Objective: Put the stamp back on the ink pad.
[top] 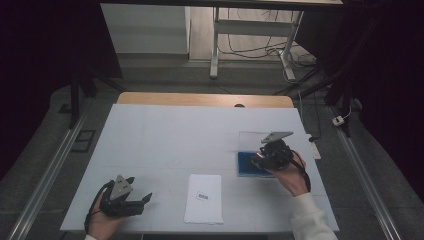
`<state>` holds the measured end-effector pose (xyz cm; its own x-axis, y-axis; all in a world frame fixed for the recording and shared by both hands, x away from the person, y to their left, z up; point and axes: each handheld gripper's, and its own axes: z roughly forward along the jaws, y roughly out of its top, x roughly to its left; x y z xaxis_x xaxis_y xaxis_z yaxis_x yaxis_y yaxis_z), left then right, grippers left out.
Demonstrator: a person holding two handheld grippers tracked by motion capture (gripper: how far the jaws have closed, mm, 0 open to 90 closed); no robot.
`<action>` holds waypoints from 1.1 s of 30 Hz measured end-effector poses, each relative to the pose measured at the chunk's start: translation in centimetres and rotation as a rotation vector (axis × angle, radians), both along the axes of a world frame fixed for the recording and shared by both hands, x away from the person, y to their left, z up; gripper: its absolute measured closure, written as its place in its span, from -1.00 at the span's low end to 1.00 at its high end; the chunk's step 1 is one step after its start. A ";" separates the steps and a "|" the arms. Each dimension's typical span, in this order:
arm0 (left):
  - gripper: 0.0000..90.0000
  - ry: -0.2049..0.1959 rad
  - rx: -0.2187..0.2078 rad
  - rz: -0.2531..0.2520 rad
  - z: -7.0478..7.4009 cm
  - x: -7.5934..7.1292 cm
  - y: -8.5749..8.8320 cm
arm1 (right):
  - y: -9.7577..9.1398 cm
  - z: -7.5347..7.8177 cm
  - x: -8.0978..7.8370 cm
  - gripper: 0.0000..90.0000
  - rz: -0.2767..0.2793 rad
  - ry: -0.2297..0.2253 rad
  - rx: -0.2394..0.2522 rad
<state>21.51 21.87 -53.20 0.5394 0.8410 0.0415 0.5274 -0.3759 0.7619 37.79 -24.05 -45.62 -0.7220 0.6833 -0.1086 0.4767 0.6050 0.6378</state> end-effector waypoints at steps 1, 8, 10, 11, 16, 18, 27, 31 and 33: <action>-0.60 0.000 -0.004 0.000 0.0 0.0 0.0 | -0.1 0.2 -0.1 0.01 0.010 -0.010 0.024; -0.60 -0.004 -0.011 -0.011 0.1 0.2 -0.1 | -0.7 1.2 -1.0 -0.18 0.035 -0.077 0.108; -0.60 -0.006 -0.009 -0.018 0.1 0.3 -0.3 | -0.8 1.5 -1.4 -0.21 0.037 -0.102 0.118; -0.60 -0.005 -0.010 -0.022 0.2 0.4 -0.4 | -0.8 1.6 -1.6 -0.23 0.044 -0.112 0.123; -0.60 -0.008 -0.006 -0.029 0.2 0.4 -0.6 | -1.2 2.0 -2.8 -0.27 0.058 -0.136 0.173; -0.60 -0.007 -0.007 -0.029 0.2 0.4 -0.6 | -1.5 1.9 -3.3 -0.27 0.061 -0.142 0.183; -0.60 -0.007 -0.016 -0.028 0.3 0.1 -0.5 | -3.0 0.8 -6.5 -0.30 0.067 -0.185 0.207; -0.60 -0.003 -0.017 -0.040 0.3 0.0 -0.7 | -3.5 0.0 -8.0 -0.31 0.072 -0.187 0.216; -0.61 -0.003 -0.017 -0.043 0.4 0.0 -0.7 | -3.7 -0.6 -8.6 -0.32 0.070 -0.188 0.202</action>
